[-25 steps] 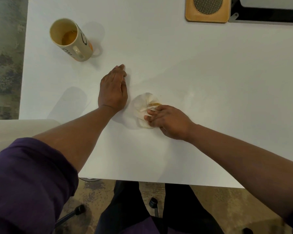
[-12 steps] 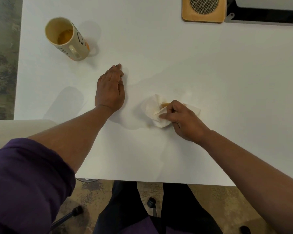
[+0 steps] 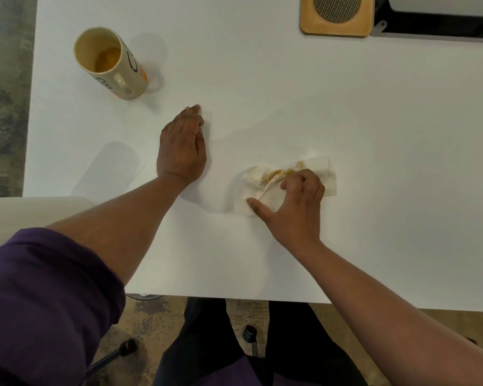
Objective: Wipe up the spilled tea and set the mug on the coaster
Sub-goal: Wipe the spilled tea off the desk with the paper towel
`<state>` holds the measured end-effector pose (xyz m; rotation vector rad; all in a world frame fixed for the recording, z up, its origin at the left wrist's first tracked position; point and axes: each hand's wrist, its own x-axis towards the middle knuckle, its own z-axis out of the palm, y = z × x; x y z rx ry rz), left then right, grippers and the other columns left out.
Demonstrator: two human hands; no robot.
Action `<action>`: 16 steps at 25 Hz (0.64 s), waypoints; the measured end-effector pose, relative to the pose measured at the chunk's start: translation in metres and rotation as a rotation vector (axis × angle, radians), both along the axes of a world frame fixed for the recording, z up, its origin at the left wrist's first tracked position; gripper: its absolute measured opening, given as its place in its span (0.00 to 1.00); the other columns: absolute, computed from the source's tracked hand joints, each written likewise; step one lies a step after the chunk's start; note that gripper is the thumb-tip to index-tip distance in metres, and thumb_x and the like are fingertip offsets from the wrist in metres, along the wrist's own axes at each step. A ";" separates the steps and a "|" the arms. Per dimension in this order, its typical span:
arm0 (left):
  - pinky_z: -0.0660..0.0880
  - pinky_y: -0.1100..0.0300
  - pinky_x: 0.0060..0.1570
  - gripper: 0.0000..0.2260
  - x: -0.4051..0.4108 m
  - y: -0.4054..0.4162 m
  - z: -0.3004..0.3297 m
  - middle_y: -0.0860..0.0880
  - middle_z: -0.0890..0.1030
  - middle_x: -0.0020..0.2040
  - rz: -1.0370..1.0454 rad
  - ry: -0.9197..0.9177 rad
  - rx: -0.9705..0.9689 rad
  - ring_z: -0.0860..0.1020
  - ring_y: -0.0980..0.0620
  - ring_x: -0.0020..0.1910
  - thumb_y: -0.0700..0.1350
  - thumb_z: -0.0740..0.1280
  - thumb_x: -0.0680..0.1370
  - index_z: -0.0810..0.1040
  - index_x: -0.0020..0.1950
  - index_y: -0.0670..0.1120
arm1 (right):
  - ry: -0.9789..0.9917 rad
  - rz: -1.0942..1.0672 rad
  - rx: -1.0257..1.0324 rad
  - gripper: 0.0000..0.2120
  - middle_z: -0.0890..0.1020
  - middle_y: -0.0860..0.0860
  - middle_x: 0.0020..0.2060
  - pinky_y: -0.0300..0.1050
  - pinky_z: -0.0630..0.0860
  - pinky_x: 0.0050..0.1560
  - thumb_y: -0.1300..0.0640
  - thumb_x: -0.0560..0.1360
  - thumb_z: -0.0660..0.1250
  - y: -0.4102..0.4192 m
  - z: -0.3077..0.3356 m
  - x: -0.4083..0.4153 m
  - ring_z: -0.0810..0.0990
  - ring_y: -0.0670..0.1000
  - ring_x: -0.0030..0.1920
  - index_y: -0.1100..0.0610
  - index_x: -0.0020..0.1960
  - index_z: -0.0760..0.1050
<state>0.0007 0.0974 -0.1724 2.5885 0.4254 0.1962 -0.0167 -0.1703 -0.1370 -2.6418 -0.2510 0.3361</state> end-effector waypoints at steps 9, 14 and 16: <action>0.67 0.45 0.72 0.11 0.000 0.001 -0.001 0.45 0.76 0.73 0.000 -0.013 -0.016 0.70 0.45 0.75 0.40 0.57 0.82 0.76 0.59 0.41 | 0.068 -0.107 0.126 0.38 0.71 0.58 0.69 0.52 0.66 0.71 0.54 0.72 0.75 0.023 0.004 -0.008 0.66 0.59 0.70 0.60 0.76 0.60; 0.67 0.45 0.71 0.11 0.000 0.001 -0.002 0.45 0.76 0.73 0.000 -0.019 -0.022 0.70 0.45 0.75 0.40 0.57 0.82 0.77 0.59 0.41 | -0.025 -0.027 0.234 0.15 0.83 0.55 0.51 0.49 0.76 0.52 0.67 0.72 0.67 0.015 0.023 0.021 0.81 0.59 0.53 0.56 0.57 0.80; 0.67 0.45 0.71 0.11 -0.001 0.001 -0.002 0.45 0.76 0.72 0.001 -0.024 -0.021 0.71 0.45 0.75 0.40 0.57 0.82 0.77 0.59 0.41 | -0.132 -0.078 0.250 0.12 0.84 0.55 0.48 0.50 0.77 0.49 0.66 0.69 0.66 0.007 0.031 0.050 0.82 0.61 0.50 0.54 0.50 0.79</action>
